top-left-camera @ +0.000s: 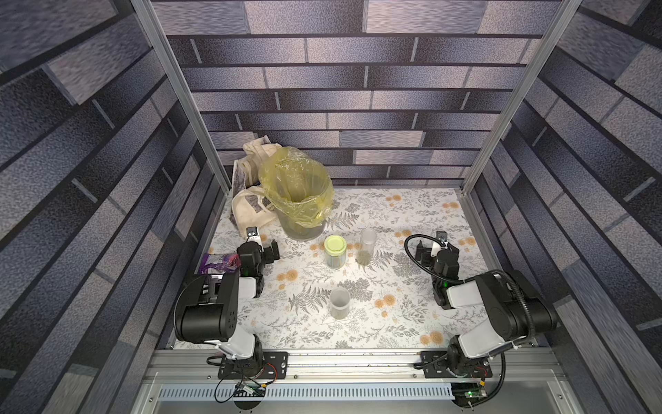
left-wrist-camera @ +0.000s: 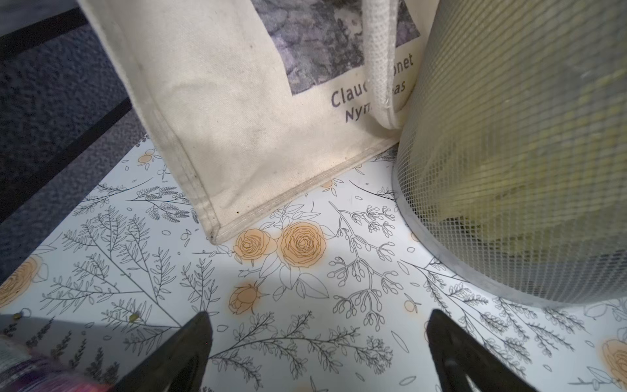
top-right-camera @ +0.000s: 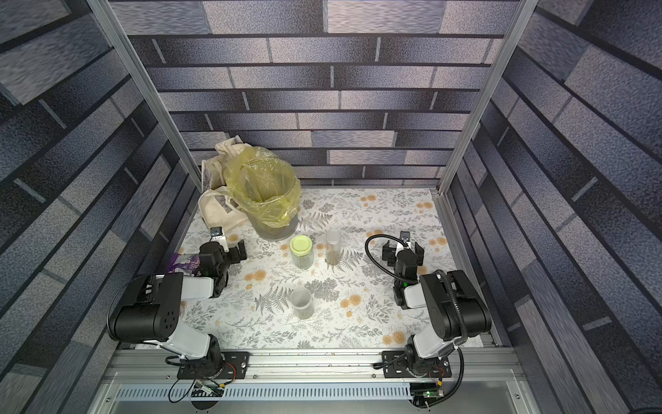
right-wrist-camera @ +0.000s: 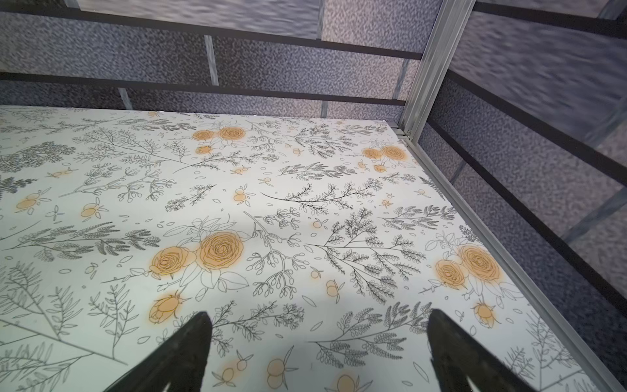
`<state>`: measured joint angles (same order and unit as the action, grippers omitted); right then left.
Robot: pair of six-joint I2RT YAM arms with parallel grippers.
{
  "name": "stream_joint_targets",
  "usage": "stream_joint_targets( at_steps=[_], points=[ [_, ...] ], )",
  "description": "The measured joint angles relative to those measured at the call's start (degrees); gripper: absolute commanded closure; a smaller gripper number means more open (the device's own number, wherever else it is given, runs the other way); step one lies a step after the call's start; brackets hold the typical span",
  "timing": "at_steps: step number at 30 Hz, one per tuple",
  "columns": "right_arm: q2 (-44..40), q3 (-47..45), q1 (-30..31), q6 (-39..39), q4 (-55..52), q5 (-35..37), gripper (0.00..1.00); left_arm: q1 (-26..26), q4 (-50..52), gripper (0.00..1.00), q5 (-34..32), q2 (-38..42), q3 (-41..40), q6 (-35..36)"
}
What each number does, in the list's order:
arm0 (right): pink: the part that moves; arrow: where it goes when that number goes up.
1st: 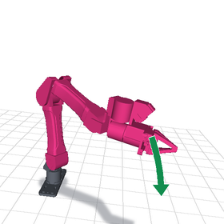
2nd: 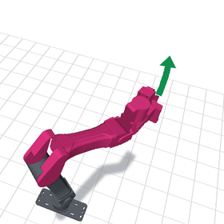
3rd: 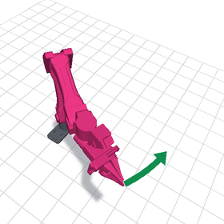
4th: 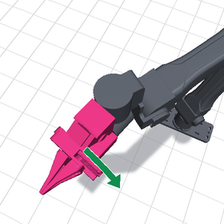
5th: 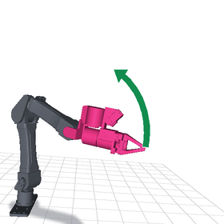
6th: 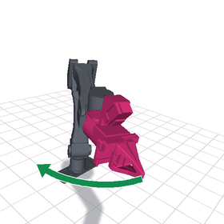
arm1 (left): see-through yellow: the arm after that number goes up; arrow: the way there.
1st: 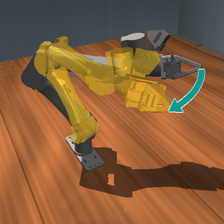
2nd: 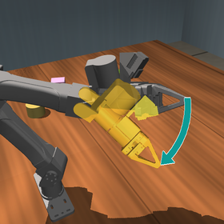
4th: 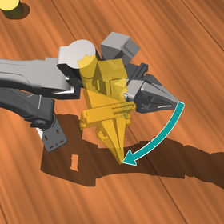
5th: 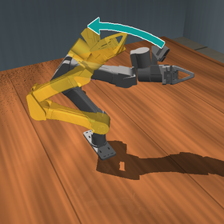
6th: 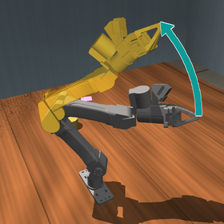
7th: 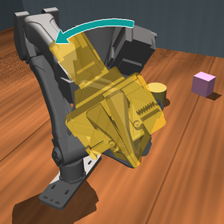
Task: Empty moldy mung beans from jars
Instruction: Pick up the jar from the center of the board.
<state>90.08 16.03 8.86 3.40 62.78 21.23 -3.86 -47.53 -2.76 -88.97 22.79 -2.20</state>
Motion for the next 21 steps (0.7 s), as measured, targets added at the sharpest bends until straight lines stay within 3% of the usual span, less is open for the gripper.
stream_joint_targets(
  at_steps=[21],
  points=[
    [-0.66, 2.67, -3.39, -3.02, -5.97, -3.43, 0.0, -0.02, 3.45, 0.0, 1.03, 0.61, 1.33, 0.0]
  ],
)
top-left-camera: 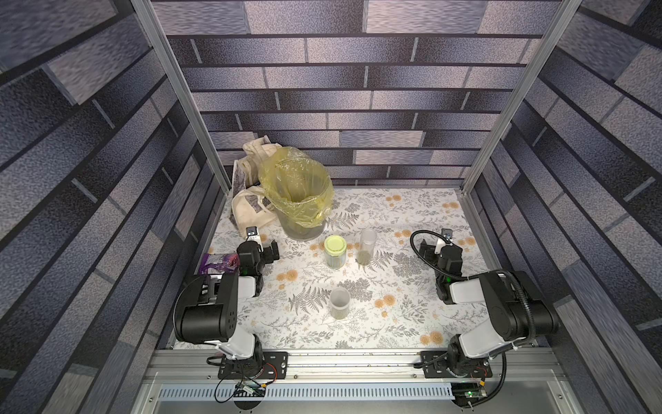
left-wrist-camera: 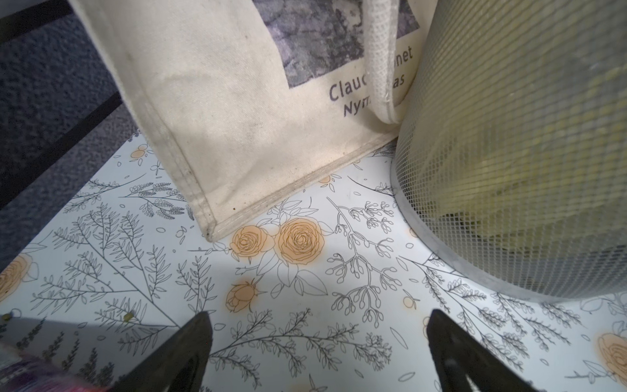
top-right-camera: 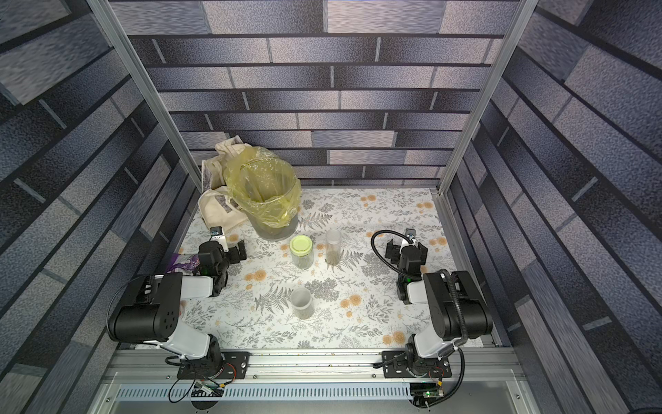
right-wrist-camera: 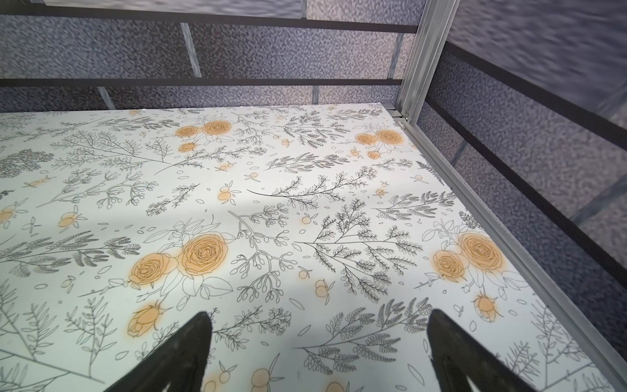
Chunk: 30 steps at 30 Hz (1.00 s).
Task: Empty moldy mung beans from jars
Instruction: Pick up the jar from the center of the board.
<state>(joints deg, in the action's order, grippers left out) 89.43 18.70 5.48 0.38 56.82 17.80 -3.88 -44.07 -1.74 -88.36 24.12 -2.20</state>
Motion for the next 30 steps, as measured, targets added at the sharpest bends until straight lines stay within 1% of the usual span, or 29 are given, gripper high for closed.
stream_joint_targets(
  at_steps=[2, 7, 11, 14, 17, 21, 24, 27, 30],
  points=[
    [-1.03, -0.11, 0.0, 0.0, -0.07, -0.13, 0.0, 0.44, 1.92, 0.0, -0.7, 1.6, 0.66, -0.02],
    [-5.55, -1.55, 0.0, 0.0, -0.02, -0.15, 0.0, 1.4, 6.12, 0.0, -5.25, 7.28, 1.05, -1.66],
    [-9.9, -2.95, 0.0, 0.04, -0.98, -0.44, 0.0, 2.82, 9.18, 0.0, -8.74, 9.35, 1.44, -2.32],
    [-14.91, -3.15, 0.0, 0.02, -3.58, -0.9, 0.0, 5.62, 11.61, 0.0, -11.41, 11.98, 1.42, -2.08],
    [-21.22, -3.1, 0.0, -0.26, -7.04, -2.01, 0.0, 10.03, 13.81, 0.0, -15.43, 16.92, 1.38, -0.85],
    [-30.25, -0.02, 0.0, -1.14, -17.99, -5.75, 0.0, 16.74, 19.21, 0.0, -23.02, 25.42, 1.38, -0.57],
    [-34.29, 4.17, 0.0, -1.92, -25.4, -8.9, 0.0, 21.31, 23.23, 0.0, -27.5, 31.74, 1.01, -0.55],
    [-36.2, 7.93, 0.0, -3.21, -32.7, -13.14, 0.03, 24.09, 27.3, 0.0, -29.57, 37.59, 0.09, -0.74],
    [-36.48, 10.51, 0.02, -4.9, -39.63, -17.35, 0.03, 26.95, 31.21, 0.0, -30.64, 41.79, -0.11, -0.85]
  ],
)
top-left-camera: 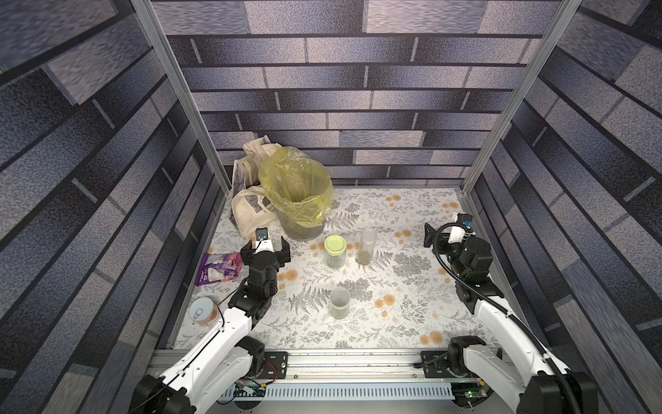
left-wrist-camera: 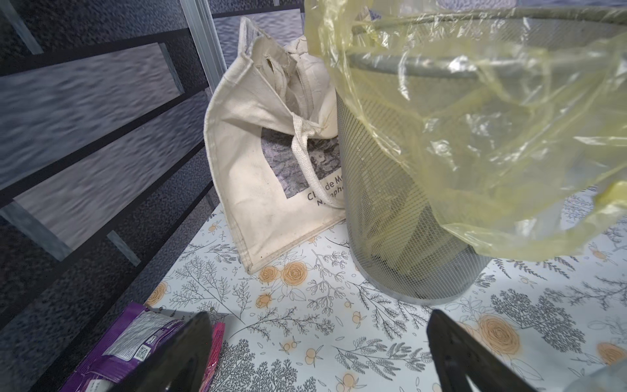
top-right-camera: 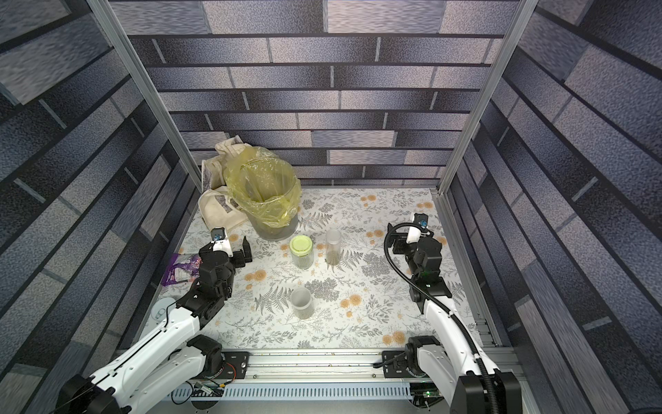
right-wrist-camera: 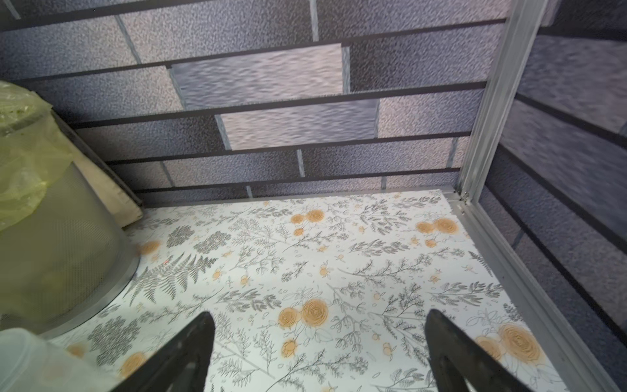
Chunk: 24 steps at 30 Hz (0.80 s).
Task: Empty moldy mung beans from jars
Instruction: Pick up the jar from the center of the board.
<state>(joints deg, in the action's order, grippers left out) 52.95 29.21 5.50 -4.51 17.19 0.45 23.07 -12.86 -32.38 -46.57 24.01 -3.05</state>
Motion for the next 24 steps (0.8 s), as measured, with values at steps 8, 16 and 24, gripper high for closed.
stream_joint_targets(
  at_steps=[8, 16, 24],
  points=[
    [0.52, 4.37, 4.9, -1.2, -14.21, -8.2, 0.04, 8.13, 4.09, 0.0, -1.75, 1.11, -0.02, 0.26],
    [6.14, 14.56, 16.61, 0.17, -20.61, -11.08, 0.11, 9.16, 4.87, 0.0, 0.22, -3.37, -0.02, 0.66],
    [15.89, 24.2, 23.1, 0.28, -22.99, -11.43, 0.09, 9.64, 5.25, 0.0, 2.82, -2.95, -0.02, -0.07]
  ],
)
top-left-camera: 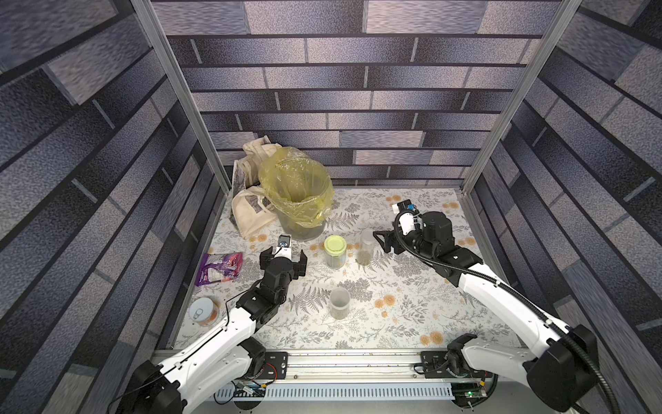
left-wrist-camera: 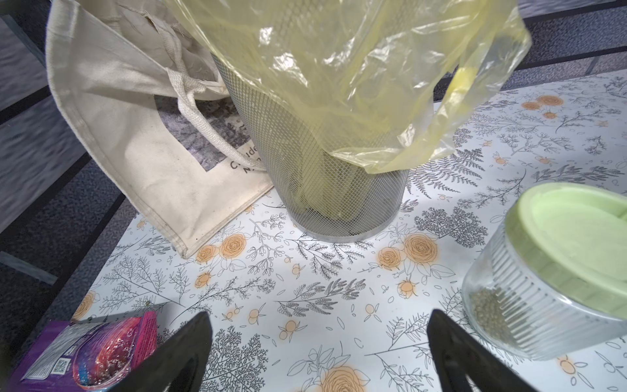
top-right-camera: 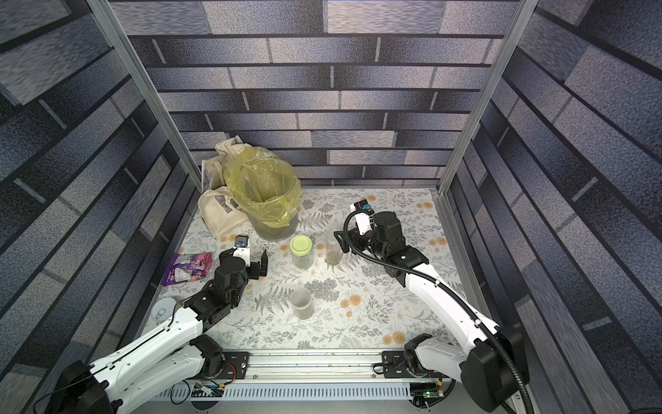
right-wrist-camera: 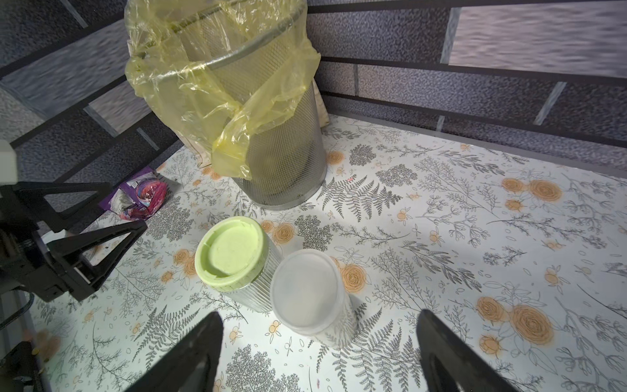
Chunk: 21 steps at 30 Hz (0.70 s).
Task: Empty moldy mung beans from jars
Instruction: Pick up the jar from the center of the board.
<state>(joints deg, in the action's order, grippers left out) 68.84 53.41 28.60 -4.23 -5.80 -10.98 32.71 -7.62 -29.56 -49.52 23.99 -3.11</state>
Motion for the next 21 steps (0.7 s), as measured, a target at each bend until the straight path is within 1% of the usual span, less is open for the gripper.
stream_joint_targets(
  at_steps=[9, 21],
  points=[
    [9.2, 3.13, 4.17, 0.24, -0.46, 2.99, 0.09, 0.0, -0.07, 0.0, 2.19, -0.37, 0.0, -1.46],
    [13.73, 4.13, 5.53, 0.2, -0.26, 5.68, 0.11, 0.0, -0.13, 0.0, 2.47, -1.18, 0.0, -1.92]
  ],
)
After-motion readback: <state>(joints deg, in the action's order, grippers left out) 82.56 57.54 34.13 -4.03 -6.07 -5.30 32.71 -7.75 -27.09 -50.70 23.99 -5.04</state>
